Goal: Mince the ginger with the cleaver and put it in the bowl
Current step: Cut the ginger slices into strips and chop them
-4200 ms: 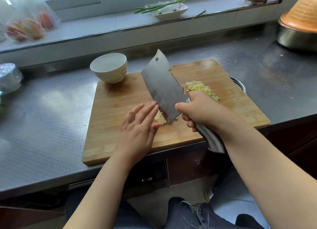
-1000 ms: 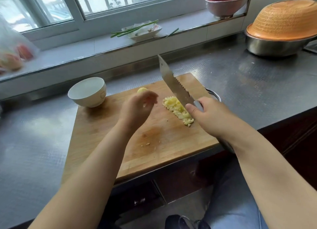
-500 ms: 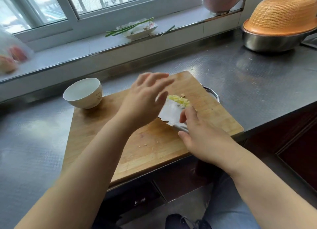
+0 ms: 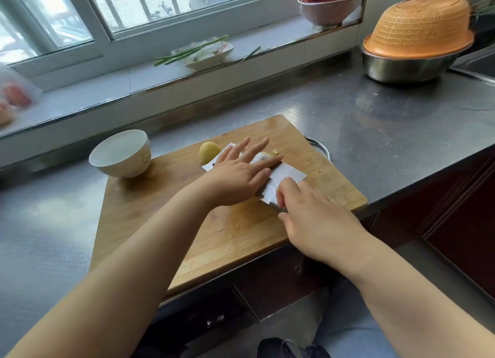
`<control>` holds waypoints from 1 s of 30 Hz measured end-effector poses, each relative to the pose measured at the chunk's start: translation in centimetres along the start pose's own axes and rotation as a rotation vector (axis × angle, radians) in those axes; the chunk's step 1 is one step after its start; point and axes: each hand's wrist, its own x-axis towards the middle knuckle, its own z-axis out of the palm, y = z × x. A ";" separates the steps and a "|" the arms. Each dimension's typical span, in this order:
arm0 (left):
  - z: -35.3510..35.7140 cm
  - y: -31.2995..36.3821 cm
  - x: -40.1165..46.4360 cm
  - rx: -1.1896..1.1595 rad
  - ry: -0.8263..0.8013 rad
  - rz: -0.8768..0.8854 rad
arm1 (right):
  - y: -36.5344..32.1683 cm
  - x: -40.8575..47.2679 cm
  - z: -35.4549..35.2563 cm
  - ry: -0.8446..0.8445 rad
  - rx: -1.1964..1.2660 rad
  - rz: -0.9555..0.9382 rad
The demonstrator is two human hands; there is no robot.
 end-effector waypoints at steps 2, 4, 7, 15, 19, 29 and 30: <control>-0.3 -0.2 0.2 -0.008 -0.015 -0.047 | 0.1 -0.2 -0.3 0.005 -0.007 0.005; -0.6 -0.3 0.4 -0.002 -0.026 -0.082 | 0.2 -0.4 -0.5 0.008 -0.004 0.008; -0.8 -0.6 0.7 0.011 -0.024 -0.116 | 0.4 -0.6 -0.7 0.011 0.004 0.019; 0.3 -2.5 2.1 -0.030 -0.037 -0.177 | 0.9 -1.4 -1.2 0.009 0.007 0.051; 0.4 -3.4 2.9 -0.136 -0.005 -0.234 | 1.0 -1.6 -1.3 0.013 0.000 0.081; 1.1 -4.8 3.3 -0.975 0.401 -0.416 | 2.1 -1.3 -3.3 0.040 0.190 0.190; 1.1 -4.4 3.3 -0.883 0.421 -0.383 | 2.2 -1.0 -3.5 0.040 0.241 0.199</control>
